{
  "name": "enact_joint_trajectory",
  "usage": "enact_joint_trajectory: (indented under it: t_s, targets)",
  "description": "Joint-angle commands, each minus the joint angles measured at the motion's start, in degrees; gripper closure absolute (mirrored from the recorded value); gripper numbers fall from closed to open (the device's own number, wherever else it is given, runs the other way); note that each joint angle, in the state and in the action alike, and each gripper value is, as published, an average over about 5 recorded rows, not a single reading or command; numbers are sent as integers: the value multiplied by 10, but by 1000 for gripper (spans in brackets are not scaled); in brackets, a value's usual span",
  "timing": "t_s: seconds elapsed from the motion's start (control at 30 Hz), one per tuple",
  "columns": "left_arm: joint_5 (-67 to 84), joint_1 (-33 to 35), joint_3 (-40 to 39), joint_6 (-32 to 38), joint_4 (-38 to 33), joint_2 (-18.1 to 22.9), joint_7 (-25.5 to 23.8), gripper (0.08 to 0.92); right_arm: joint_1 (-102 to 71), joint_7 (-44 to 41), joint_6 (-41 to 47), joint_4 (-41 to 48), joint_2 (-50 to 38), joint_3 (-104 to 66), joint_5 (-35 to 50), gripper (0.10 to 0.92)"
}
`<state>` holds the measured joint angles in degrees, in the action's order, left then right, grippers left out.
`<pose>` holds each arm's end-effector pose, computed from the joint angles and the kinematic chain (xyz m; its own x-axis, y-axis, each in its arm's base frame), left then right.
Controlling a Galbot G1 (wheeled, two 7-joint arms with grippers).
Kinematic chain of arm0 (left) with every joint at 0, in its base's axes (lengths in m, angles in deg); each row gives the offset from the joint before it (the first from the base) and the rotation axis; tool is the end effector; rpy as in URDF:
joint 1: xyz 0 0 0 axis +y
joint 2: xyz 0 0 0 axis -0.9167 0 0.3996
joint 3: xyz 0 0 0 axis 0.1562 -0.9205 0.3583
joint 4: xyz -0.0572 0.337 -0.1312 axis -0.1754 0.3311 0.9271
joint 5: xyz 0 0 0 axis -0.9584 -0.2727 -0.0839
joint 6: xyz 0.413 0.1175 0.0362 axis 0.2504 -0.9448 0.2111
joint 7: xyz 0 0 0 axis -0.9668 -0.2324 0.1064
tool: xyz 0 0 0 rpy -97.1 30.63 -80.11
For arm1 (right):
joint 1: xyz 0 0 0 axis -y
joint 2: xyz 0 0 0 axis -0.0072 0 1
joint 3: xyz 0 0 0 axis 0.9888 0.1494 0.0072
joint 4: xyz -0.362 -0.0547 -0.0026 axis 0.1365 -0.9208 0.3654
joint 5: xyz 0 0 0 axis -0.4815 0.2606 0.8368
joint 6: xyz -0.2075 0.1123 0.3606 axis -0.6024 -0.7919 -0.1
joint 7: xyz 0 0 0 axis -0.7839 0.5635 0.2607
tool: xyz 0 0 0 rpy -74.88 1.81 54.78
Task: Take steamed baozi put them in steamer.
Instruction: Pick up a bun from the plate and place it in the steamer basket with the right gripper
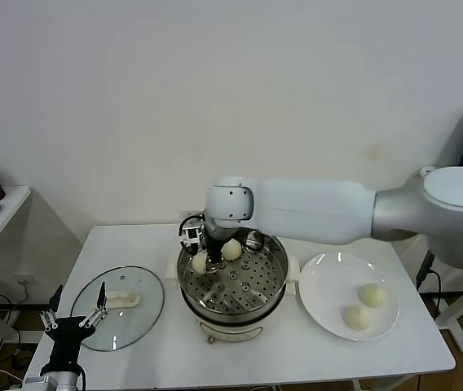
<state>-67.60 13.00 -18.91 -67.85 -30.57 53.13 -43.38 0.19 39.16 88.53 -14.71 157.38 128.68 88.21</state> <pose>0.2136 0.1270 -0.3424 -0.9889 -0.1335 -0.0645 -0.1395 0.9854 0.0980 0.5330 0.2837 -0.1204 -0.1649 -0.2453 0.9553 -0.9505 -0.2192 -0.2204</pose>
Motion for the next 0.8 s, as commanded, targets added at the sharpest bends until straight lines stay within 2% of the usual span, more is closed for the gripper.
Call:
enact_joint_trajectory:
  t_s: [0.03,0.23,0.5,0.63,0.8]
  targets:
    - [0,1,1,1,2,0,0,177,-30,9,12,30,37,4,-4,534]
    - [0,1,0,3,3,1,0,177,-34,7,12,27,31,1,-4,499]
    - [-1,0,-1,2,3,0,0,177,29,-35,11,-21,-11,2,-3,278]
    - [-1,-1,-1,2,-1,-1,-1,177,80,-79,9,-72,-73,9,-11,212]
    - [-1,-1,-3,1,-4,-2,-1,177,147,-175,-42,-149,-204,12,-56,203]
